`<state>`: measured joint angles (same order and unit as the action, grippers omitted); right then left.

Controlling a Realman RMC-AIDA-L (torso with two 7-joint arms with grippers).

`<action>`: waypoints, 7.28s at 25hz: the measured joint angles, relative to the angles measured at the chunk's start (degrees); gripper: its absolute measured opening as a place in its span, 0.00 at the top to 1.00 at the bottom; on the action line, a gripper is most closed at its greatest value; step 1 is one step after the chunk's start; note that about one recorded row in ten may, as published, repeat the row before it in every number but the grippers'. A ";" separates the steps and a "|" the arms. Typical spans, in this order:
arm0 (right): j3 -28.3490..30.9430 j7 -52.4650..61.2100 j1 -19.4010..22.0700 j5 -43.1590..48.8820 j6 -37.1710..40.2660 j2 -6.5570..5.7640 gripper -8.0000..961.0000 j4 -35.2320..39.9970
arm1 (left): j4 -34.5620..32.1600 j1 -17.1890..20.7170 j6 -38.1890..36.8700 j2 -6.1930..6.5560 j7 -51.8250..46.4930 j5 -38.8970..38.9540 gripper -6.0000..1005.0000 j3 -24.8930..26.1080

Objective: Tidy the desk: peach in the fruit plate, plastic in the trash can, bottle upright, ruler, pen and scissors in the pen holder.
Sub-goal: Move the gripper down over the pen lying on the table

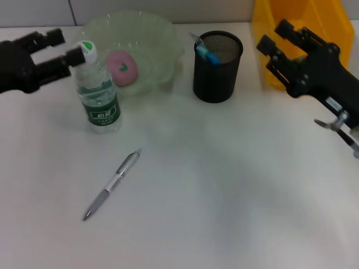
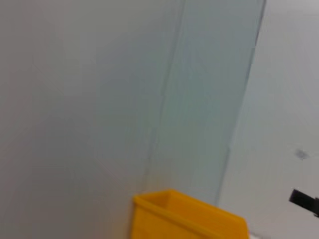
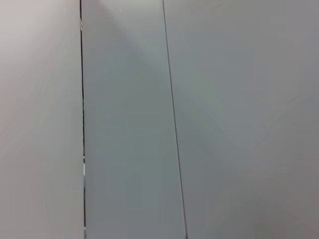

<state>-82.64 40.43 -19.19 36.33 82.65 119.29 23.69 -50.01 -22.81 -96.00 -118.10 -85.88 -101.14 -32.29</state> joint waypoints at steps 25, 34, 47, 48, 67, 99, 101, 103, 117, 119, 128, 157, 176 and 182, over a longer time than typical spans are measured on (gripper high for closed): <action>0.03 -0.19 1.83 -0.04 0.62 0.33 0.49 -8.14 | -19.91 -6.39 8.56 -0.49 -55.17 -30.94 0.27 -37.08; 0.02 -0.44 1.39 -0.04 0.13 0.33 0.49 -9.06 | -19.49 -8.93 10.17 -0.58 -64.59 -36.01 0.27 -43.67; 0.02 -0.57 0.92 -0.04 -0.03 0.40 0.49 -10.01 | -12.30 -14.14 11.75 -0.92 -66.58 -40.05 0.27 -46.62; 0.02 -0.57 0.90 -0.03 -0.04 0.41 0.49 -10.10 | -11.75 -14.43 12.02 -0.92 -66.58 -40.21 0.27 -46.63; 0.02 -0.63 -0.99 -0.03 -0.93 0.41 0.49 -11.60 | -7.43 -17.17 14.21 -0.91 -66.70 -42.70 0.27 -46.72; 0.02 -0.62 -2.31 -0.03 -2.96 0.41 0.49 -11.72 | -9.15 -22.08 11.17 -1.08 -72.99 -47.49 0.27 -53.88; 0.02 -0.62 -2.62 -0.03 -3.05 0.41 0.49 -11.75 | -9.14 -22.09 11.17 -1.08 -73.06 -47.50 0.27 -54.05; 0.02 -0.62 -2.77 -0.03 -3.15 0.41 0.49 -11.77 | -9.12 -22.09 11.15 -1.08 -73.07 -47.52 0.27 -54.11; 0.02 -0.62 -3.36 -0.66 -3.95 0.41 0.49 -11.78 | -8.96 -22.63 10.37 -1.08 -73.12 -48.45 0.27 -55.46; 0.02 -0.62 -3.44 -0.77 -3.96 0.41 0.49 -11.84 | -8.96 -22.84 10.17 -1.08 -73.15 -48.76 0.27 -55.51; 0.02 -0.62 -3.48 -0.89 -3.96 0.41 0.49 -11.91 | -8.95 -23.26 9.75 -1.08 -73.29 -48.94 0.27 -55.61; 0.03 -0.62 -3.49 -0.92 -4.26 0.50 0.49 -11.92 | -7.65 -23.52 10.84 -1.08 -73.20 -48.65 0.27 -57.00; 0.02 -0.62 -3.94 -1.16 -4.60 0.50 0.49 -11.91 | -7.55 -24.17 11.17 -1.08 -72.84 -48.64 0.36 -57.97; 0.03 -0.62 -4.26 -1.22 -5.23 0.50 0.49 -11.91 | -7.48 -24.30 11.31 -1.07 -72.84 -48.69 0.39 -58.60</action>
<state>-82.61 39.81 -23.45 35.11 77.42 119.79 11.78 -57.48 -47.12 -84.69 -119.17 -158.72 -149.84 -90.89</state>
